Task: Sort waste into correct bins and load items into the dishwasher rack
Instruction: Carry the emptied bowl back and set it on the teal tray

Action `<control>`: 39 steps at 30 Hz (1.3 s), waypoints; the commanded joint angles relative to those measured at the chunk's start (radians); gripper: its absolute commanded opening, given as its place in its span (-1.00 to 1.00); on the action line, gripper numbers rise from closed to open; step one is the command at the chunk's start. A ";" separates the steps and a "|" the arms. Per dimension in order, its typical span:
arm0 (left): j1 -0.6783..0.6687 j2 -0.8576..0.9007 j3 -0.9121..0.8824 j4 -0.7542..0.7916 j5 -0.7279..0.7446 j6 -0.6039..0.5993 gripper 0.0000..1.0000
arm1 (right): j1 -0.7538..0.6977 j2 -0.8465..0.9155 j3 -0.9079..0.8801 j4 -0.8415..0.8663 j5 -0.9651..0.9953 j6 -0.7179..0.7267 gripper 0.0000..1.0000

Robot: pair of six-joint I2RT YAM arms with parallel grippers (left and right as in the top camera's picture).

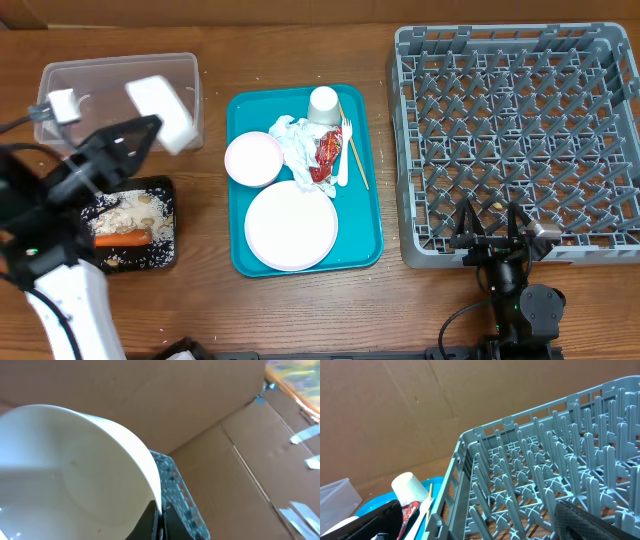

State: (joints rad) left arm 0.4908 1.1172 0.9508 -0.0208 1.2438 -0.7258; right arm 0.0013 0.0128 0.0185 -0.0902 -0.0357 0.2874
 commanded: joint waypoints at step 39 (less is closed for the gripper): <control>-0.794 0.749 0.405 -0.209 -1.419 0.435 -0.19 | -0.003 -0.009 -0.010 0.007 0.013 -0.007 1.00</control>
State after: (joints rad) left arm -0.2996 1.8702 1.3365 -0.2211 -0.1535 -0.3088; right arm 0.0013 0.0128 0.0185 -0.0898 -0.0357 0.2871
